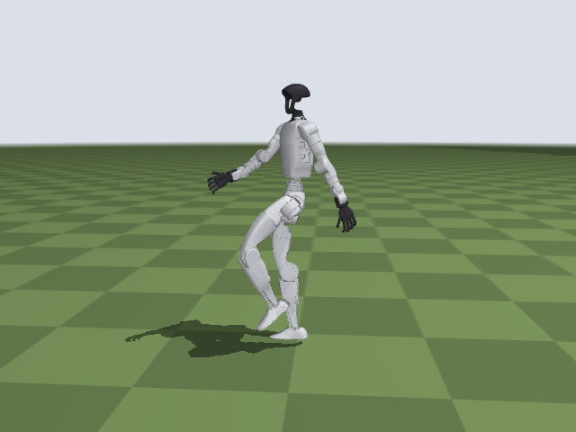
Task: Upper body actions
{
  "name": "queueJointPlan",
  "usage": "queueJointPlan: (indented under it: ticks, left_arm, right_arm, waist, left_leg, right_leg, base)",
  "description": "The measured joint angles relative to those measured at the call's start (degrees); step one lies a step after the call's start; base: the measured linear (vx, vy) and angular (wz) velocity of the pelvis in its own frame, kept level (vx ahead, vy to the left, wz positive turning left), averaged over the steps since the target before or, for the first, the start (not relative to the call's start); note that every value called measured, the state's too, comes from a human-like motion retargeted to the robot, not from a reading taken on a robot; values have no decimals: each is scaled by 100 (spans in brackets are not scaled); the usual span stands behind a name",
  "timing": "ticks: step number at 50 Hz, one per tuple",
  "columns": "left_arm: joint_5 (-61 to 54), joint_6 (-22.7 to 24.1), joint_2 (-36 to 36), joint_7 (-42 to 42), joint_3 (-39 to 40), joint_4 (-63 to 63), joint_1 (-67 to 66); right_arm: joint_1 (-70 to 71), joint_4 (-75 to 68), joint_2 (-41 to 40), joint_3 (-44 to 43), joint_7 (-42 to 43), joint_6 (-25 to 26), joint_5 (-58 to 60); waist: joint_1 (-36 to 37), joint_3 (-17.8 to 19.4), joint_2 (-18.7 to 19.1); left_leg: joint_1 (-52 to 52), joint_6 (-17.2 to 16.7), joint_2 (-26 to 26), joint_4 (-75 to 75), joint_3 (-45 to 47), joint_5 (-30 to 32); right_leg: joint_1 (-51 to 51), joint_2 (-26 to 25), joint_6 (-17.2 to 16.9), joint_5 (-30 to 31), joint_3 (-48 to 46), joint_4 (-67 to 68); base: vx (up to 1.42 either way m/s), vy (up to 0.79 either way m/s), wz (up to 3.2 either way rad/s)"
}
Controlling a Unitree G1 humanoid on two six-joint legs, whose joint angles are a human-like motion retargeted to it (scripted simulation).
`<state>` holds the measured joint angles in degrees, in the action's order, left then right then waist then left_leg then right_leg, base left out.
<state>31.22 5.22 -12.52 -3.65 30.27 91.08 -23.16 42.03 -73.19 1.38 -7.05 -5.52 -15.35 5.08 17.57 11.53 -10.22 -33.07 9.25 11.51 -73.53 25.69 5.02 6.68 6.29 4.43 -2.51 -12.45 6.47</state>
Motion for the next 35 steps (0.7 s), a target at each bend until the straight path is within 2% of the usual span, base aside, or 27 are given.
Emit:
queueJointPlan:
  ticks: [2, 5, 6, 7, 10, 12, 18, 20, 22, 25, 27, 28, 31, 35]
  left_arm:
    - [55, 81, -22, 19, -14, -156, 165]
    - [-13, 112, 15, 14, 38, -311, 363]
    - [-83, 119, 38, 11, 66, -347, 428]
    - [-156, 125, 59, 6, 89, -378, 499]
    - [-338, 121, 125, -32, 117, -430, 690]
    - [-428, 98, 210, -55, 77, -493, 798]
    - [-514, 56, 374, 68, -345, -448, 1445]
    - [-384, 63, 334, 157, -620, -309, 1821]
    - [-255, 96, 268, 198, -968, -252, 2131]
    - [-357, 125, 247, 197, -1502, -365, 2677]
    - [-492, 162, 310, 99, -1617, -612, 3066]
    - [-575, 171, 332, 49, -1658, -735, 3225]
    - [-970, 301, 428, -89, -1827, -1431, 3969]
    - [-1525, 482, 473, -48, -2044, -2162, 4840]
  right_arm:
    - [-337, -62, 2, 3, -18, -26, 129]
    - [-951, -164, -36, 30, 2, -54, 265]
    - [-1114, -206, -57, 33, 0, -52, 296]
    - [-1267, -254, -72, 41, 0, -49, 321]
    - [-1595, -439, -66, 109, 5, -40, 344]
    - [-1798, -628, -22, 161, 1, -45, 449]
    - [-2448, -1028, 263, 215, 268, -137, 1083]
    - [-2761, -1219, 354, 85, 355, -61, 1169]
    - [-2991, -1450, 391, -102, 396, 3, 1175]
    - [-3356, -1764, 419, -342, 417, 174, 1228]
    - [-3601, -1871, 379, -385, 476, 213, 1344]
    - [-3703, -1920, 376, -395, 497, 208, 1419]
    - [-4125, -2210, 518, -408, 606, 276, 1862]
    - [-4937, -2421, 784, -389, 757, 580, 2159]
  waist:
    - [-180, -197, 33]
    - [-424, -694, 76]
    - [-474, -830, 146]
    - [-536, -948, 217]
    - [-815, -1160, 437]
    - [-1010, -1280, 539]
    - [-1503, -1481, 650]
    - [-1528, -1424, 709]
    - [-1474, -1321, 716]
    - [-1349, -1131, 782]
    - [-1470, -952, 764]
    - [-1583, -875, 777]
    - [-2325, -421, 886]
    - [-3187, 128, 1103]
  left_leg:
    - [806, -24, -430, 1290, -88, 161]
    - [1949, -347, -1212, 3535, -545, 395]
    - [2318, -558, -1322, 4263, -683, 348]
    - [2670, -728, -1412, 4937, -794, 193]
    - [3430, -954, -1405, 6276, -785, -699]
    - [3630, -851, -1459, 6833, -854, -972]
    - [3626, -561, -1619, 7325, -1219, -978]
    - [3606, -483, -1567, 7233, -1299, -1030]
    - [3690, -452, -1518, 7185, -1306, -1101]
    - [3815, -408, -1370, 7122, -1147, -1174]
    - [3908, -370, -1374, 7121, -1104, -1168]
    - [3932, -356, -1357, 7110, -1137, -1150]
    - [4008, -244, -1358, 6944, -1468, -1097]
    - [4122, -244, -1194, 6694, -1980, -966]
  right_leg:
    - [52, -31, -90, -34, -124, -91]
    - [-42, -151, -190, -52, -254, -219]
    - [-102, -277, -194, -59, -288, -229]
    - [-153, -397, -201, -68, -333, -232]
    - [-213, -675, -244, -107, -539, -219]
    - [-214, -767, -295, -123, -625, -224]
    - [-393, -639, -564, -293, -914, 94]
    - [-499, -548, -699, -446, -1052, 575]
    - [-710, -398, -696, -288, -1106, 1324]
    - [-1422, -65, -468, 725, -1088, 3192]
    - [-2199, 105, -213, 1256, -694, 4626]
    - [-2522, 49, -258, 1190, -513, 5174]
    - [-3804, 726, -58, 729, -734, 7500]
    - [-5385, 962, 188, 245, -810, 9058]
  base:
    - [17, 9, 85]
    - [26, 11, 59]
    - [24, 10, 29]
    - [19, 9, 33]
    - [14, 7, 43]
    - [18, 12, 43]
    - [13, 17, 46]
    - [13, 12, 24]
    - [15, 14, -16]
    - [11, 16, -52]
    - [1, 10, -17]
    - [-2, 16, 33]
    - [-8, 23, 100]
    - [2, 20, 122]
